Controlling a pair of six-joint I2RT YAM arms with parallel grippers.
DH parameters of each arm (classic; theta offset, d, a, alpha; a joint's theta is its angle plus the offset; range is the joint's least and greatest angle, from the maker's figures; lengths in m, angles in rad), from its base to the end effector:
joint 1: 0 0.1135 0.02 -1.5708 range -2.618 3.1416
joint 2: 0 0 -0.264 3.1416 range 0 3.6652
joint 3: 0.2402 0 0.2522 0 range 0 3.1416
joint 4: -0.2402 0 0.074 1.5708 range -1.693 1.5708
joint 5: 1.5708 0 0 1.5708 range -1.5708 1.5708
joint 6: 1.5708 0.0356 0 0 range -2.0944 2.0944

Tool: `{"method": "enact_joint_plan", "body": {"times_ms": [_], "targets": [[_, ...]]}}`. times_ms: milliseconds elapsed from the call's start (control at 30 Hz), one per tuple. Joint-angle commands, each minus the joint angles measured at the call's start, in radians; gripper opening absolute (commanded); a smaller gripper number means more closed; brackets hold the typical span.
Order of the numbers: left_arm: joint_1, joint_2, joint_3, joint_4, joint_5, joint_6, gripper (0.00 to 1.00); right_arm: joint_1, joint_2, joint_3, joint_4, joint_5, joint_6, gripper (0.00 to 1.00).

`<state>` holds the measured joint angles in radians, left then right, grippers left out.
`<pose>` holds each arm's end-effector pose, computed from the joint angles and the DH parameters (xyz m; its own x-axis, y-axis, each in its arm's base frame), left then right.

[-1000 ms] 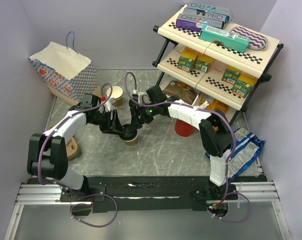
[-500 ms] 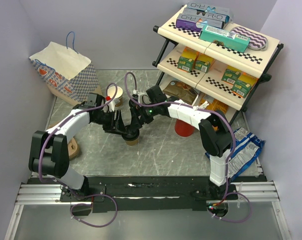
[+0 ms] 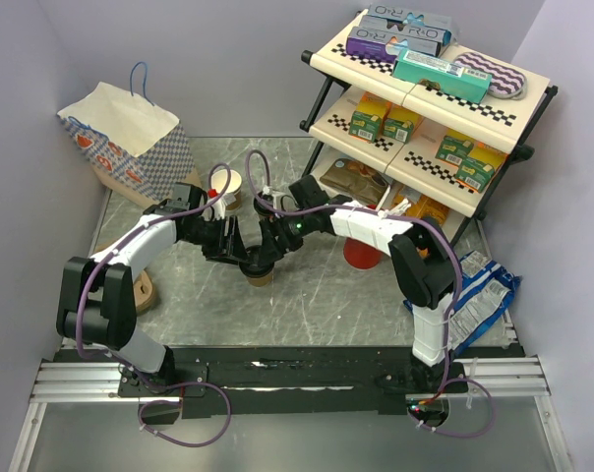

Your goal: Pack the takeout coffee

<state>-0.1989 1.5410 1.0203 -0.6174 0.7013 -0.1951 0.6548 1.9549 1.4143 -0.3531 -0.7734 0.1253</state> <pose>0.2865 -0.0812 0.2157 -0.9537 0.0412 -0.2978 0.2358 0.7171 -0.6559 0.3197 0.2768 0.2061 -0.7112 -0.4333 -0.5536 -0.6995 0.3580 0.6185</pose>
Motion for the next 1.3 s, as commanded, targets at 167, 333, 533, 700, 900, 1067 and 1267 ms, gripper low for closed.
{"method": "enact_joint_plan", "body": {"times_ms": [167, 333, 533, 700, 900, 1067, 1267], "targets": [[0.006, 0.034, -0.008, 0.018, -0.039, 0.022, 0.57, -0.030, 0.022, -0.067, 0.118, -0.147, 0.040, 0.80], [0.036, 0.067, -0.015, 0.042, -0.028, 0.003, 0.56, -0.057, 0.036, -0.104, 0.201, -0.236, 0.123, 0.74], [0.055, 0.100, -0.031, 0.061, -0.011, -0.013, 0.55, -0.073, 0.068, -0.143, 0.255, -0.247, 0.184, 0.70], [0.055, 0.133, -0.020, 0.065, 0.003, -0.017, 0.55, -0.080, 0.104, -0.143, 0.270, -0.244, 0.224, 0.66], [0.055, 0.177, -0.002, 0.073, 0.021, -0.027, 0.54, -0.096, 0.148, -0.181, 0.312, -0.230, 0.313, 0.64], [0.056, 0.211, -0.005, 0.082, 0.020, -0.038, 0.53, -0.098, 0.187, -0.187, 0.318, -0.239, 0.341, 0.61], [0.065, 0.257, -0.011, 0.093, 0.033, -0.064, 0.53, -0.098, 0.222, -0.183, 0.299, -0.219, 0.359, 0.61]]}}
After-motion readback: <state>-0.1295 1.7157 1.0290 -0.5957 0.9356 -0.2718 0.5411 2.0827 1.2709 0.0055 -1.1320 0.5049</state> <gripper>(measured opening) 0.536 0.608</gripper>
